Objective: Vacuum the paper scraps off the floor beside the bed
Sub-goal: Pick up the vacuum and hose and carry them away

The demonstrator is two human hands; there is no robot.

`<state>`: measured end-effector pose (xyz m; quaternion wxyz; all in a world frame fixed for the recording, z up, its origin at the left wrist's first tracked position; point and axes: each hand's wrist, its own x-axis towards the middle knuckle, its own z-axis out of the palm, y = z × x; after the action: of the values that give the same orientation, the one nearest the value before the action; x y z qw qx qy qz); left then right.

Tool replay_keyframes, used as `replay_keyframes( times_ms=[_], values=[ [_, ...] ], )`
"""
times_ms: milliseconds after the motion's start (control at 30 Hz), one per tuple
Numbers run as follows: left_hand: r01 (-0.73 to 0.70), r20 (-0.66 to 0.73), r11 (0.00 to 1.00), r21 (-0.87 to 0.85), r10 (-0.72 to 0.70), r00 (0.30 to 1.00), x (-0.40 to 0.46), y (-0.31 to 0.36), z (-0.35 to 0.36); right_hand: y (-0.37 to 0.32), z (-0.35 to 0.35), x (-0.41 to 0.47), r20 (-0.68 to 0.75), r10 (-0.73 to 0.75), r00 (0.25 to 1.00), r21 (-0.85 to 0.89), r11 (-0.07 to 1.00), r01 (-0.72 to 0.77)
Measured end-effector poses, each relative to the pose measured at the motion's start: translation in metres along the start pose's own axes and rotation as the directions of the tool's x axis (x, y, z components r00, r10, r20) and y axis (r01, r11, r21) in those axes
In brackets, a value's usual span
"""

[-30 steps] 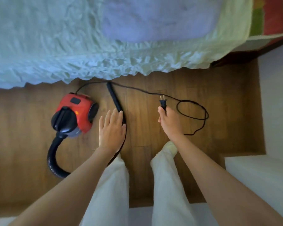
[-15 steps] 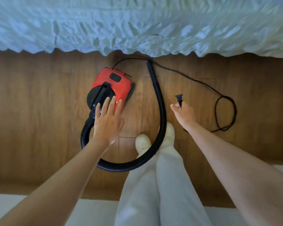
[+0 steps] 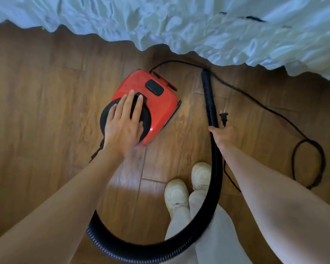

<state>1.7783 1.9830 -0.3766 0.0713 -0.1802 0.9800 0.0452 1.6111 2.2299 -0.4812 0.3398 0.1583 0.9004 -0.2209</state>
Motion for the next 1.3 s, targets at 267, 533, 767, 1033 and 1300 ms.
replay_keyframes(
  times_ms=[267,533,767,1033,1300],
  values=[
    [0.083,-0.151,0.996,0.038,-0.076,0.986,-0.001,0.005,0.015,0.013,0.032,0.024,0.044,0.031,0.999,-0.148,0.989,-0.024],
    [0.067,-0.169,0.996,0.066,-0.055,0.984,-0.002,0.003,0.019,0.019,0.022,0.023,0.042,0.09,0.995,-0.103,0.991,-0.085],
    [0.065,-0.056,0.997,0.044,-0.062,0.996,-0.001,0.003,0.008,0.006,-0.024,-0.028,0.202,-0.153,0.967,0.029,0.988,0.15],
    [0.372,0.223,0.888,-0.269,-0.319,0.921,0.019,-0.001,-0.032,0.001,-0.081,-0.114,0.313,-0.239,0.919,0.194,0.963,0.185],
    [0.52,0.402,0.814,-0.257,-0.399,0.824,-0.007,0.013,-0.059,-0.016,-0.143,-0.189,0.305,-0.314,0.899,0.215,0.943,0.256]
  ],
)
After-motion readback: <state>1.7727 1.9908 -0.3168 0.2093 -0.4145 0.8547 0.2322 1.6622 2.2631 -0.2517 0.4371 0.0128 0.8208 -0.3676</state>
